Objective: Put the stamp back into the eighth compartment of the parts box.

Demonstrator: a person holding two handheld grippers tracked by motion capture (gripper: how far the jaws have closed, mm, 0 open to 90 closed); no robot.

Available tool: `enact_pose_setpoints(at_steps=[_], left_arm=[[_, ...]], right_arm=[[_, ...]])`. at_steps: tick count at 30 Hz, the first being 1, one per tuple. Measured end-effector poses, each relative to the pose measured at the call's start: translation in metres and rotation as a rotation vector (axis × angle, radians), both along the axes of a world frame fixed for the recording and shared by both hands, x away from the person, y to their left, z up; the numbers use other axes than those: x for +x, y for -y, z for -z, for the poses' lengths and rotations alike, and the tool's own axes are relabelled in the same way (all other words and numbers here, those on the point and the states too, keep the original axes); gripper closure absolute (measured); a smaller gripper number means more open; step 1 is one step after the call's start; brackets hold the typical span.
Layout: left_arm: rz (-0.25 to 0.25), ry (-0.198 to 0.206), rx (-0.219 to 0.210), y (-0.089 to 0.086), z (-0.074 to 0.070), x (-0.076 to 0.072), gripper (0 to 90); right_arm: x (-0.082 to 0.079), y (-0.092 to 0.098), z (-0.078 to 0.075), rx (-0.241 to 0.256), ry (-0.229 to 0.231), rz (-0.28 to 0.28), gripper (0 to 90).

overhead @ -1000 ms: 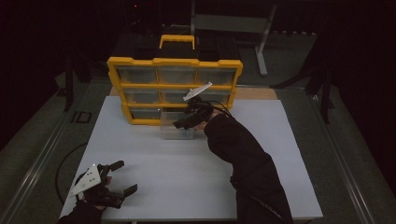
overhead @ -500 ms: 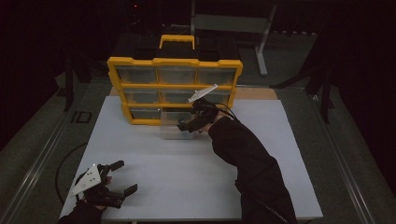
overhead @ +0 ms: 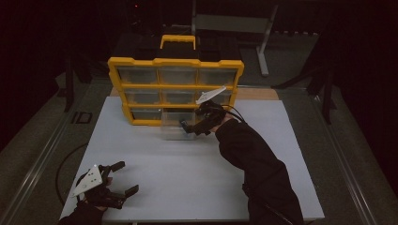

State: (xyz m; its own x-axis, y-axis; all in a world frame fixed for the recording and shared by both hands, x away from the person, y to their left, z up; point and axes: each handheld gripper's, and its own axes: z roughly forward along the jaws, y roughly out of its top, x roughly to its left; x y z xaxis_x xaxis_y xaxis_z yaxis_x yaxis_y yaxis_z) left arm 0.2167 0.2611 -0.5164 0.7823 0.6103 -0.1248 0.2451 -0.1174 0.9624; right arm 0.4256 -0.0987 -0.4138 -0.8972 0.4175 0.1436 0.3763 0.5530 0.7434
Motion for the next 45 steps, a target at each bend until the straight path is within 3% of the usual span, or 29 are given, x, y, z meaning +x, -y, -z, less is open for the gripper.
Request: enact_pose_setpoints(at_steps=[16, 36, 45], left_arm=[[0.003, 0.002, 0.005, 0.001, 0.0, 0.001, 0.1], [0.005, 0.002, 0.009, 0.002, 0.001, 0.001, 0.1], [0.005, 0.002, 0.008, 0.002, 0.0, 0.002, 0.1]], right_arm=[[-0.014, 0.039, 0.007, 0.036, 0.026, 0.042, 9.0], [-0.042, 0.086, 0.042, 0.07, 0.009, 0.068, 8.9], [-0.056, 0.103, 0.057, 0.08, 0.007, 0.054, 8.9]])
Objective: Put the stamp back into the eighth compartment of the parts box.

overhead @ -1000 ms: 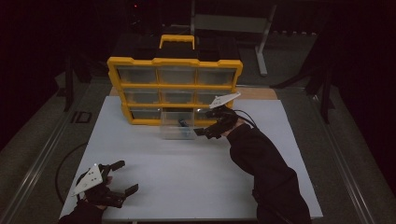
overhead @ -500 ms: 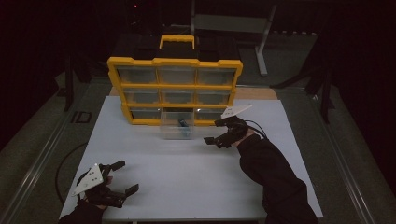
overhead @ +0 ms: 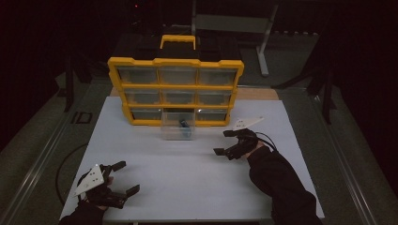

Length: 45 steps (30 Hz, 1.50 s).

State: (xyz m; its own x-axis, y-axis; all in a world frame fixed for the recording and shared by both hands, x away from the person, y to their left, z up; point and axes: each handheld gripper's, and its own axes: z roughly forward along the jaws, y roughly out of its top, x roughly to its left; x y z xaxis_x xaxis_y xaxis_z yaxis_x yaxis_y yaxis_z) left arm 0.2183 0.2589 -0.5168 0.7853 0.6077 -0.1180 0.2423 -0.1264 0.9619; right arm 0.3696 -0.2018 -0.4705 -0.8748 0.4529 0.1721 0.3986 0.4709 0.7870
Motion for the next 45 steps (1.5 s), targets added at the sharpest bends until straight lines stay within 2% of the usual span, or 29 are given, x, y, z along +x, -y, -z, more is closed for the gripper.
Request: enact_pose_setpoints(at_steps=[3, 7, 19, 26, 32, 45], left_arm=[[0.001, 0.0, 0.0, 0.0, 0.0, 0.0, 0.1], [-0.003, -0.002, 0.0, 0.0, 0.0, 0.0, 0.1], [-0.004, -0.001, 0.003, 0.0, 0.0, 0.001, 0.1], [-0.002, -0.001, 0.003, 0.001, 0.0, 0.001, 0.1], [-0.002, -0.001, 0.005, 0.001, 0.0, 0.001, 0.1], [-0.004, -0.001, 0.006, 0.0, 0.0, 0.001, 0.1]], right_arm=[[-0.003, 0.004, 0.004, -0.017, -0.005, 0.003, 8.9], [-0.01, 0.015, 0.013, -0.008, -0.017, 0.017, 8.9], [-0.032, 0.035, 0.027, 0.02, -0.024, 0.023, 8.9], [-0.052, 0.046, 0.03, 0.039, -0.002, 0.02, 8.9], [-0.061, 0.054, 0.032, 0.04, 0.0, 0.02, 8.9], [-0.082, 0.073, 0.04, 0.028, 0.06, 0.079, 8.9]])
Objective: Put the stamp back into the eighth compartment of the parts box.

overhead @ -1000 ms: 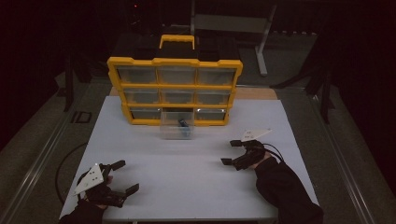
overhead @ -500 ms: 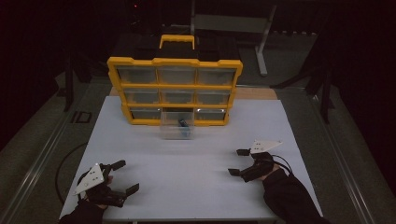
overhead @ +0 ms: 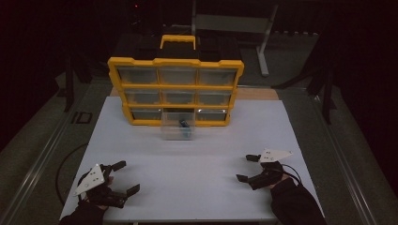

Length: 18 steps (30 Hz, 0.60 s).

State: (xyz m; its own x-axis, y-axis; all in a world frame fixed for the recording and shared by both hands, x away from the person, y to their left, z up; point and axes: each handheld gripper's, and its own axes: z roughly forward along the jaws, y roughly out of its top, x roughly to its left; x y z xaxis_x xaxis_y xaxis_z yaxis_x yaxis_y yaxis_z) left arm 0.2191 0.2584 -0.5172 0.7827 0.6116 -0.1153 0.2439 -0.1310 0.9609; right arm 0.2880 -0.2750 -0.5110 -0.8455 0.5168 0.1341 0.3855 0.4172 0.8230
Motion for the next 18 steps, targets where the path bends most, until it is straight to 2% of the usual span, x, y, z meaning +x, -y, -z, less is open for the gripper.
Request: enact_pose_setpoints(at_steps=[6, 14, 18], left_arm=[[0.002, 0.0, -0.001, 0.0, 0.0, 0.0, 0.1], [0.001, 0.001, 0.001, 0.0, 0.0, 0.0, 0.1], [0.003, 0.002, 0.001, 0.0, 0.0, 0.0, 0.1]], right_arm=[[-0.008, 0.005, 0.004, -0.006, 0.022, 0.012, 8.9], [-0.018, 0.012, 0.007, -0.017, 0.041, 0.057, 8.9], [-0.022, 0.015, 0.008, 0.003, 0.049, 0.079, 8.9]])
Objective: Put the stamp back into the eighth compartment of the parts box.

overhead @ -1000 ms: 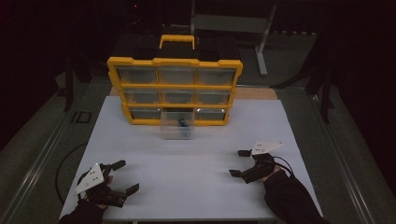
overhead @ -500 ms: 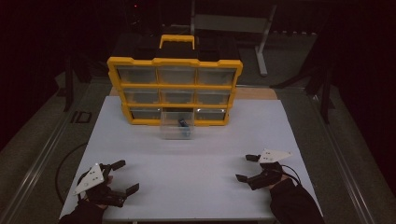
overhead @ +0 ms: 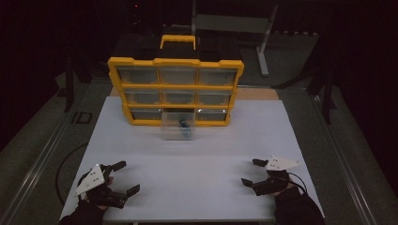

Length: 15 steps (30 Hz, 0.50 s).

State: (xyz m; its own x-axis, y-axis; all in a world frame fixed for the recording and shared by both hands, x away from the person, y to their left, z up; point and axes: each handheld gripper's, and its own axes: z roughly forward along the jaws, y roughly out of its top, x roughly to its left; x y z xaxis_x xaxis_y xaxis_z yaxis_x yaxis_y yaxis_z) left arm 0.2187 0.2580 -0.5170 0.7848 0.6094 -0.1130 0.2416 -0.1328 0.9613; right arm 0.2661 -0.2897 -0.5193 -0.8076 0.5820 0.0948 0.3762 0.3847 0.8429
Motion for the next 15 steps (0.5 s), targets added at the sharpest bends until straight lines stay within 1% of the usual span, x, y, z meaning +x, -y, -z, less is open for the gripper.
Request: enact_pose_setpoints(at_steps=[1, 2, 6, 9, 12, 15], left_arm=[[-0.001, 0.0, 0.002, 0.0001, 0.0001, 0.0, 0.1], [0.001, -0.001, 0.001, 0.0001, 0.0001, 0.0002, 0.1], [0.0, 0.0, 0.003, 0.0004, 0.0002, 0.0003, 0.1], [0.001, -0.002, 0.008, 0.0003, 0.0005, 0.0005, 0.1], [-0.001, -0.002, 0.011, 0.0003, 0.0005, 0.0004, 0.1], [-0.003, -0.002, 0.01, 0.0002, 0.0006, 0.0004, 0.1]], right_arm=[[-0.0017, -0.0005, 0.0002, -0.011, 0.017, 0.019, 8.9], [-0.0018, -0.0007, 0.0, -0.011, 0.02, 0.022, 8.9], [-0.0003, -0.0019, -0.0014, 0.008, 0.034, 0.039, 8.9], [0.0007, -0.0045, -0.0019, 0.009, 0.039, 0.037, 8.9], [0.0015, -0.0057, -0.0015, -0.006, 0.038, 0.038, 8.9], [0.0017, -0.0045, -0.0021, -0.006, 0.036, 0.05, 8.9]])
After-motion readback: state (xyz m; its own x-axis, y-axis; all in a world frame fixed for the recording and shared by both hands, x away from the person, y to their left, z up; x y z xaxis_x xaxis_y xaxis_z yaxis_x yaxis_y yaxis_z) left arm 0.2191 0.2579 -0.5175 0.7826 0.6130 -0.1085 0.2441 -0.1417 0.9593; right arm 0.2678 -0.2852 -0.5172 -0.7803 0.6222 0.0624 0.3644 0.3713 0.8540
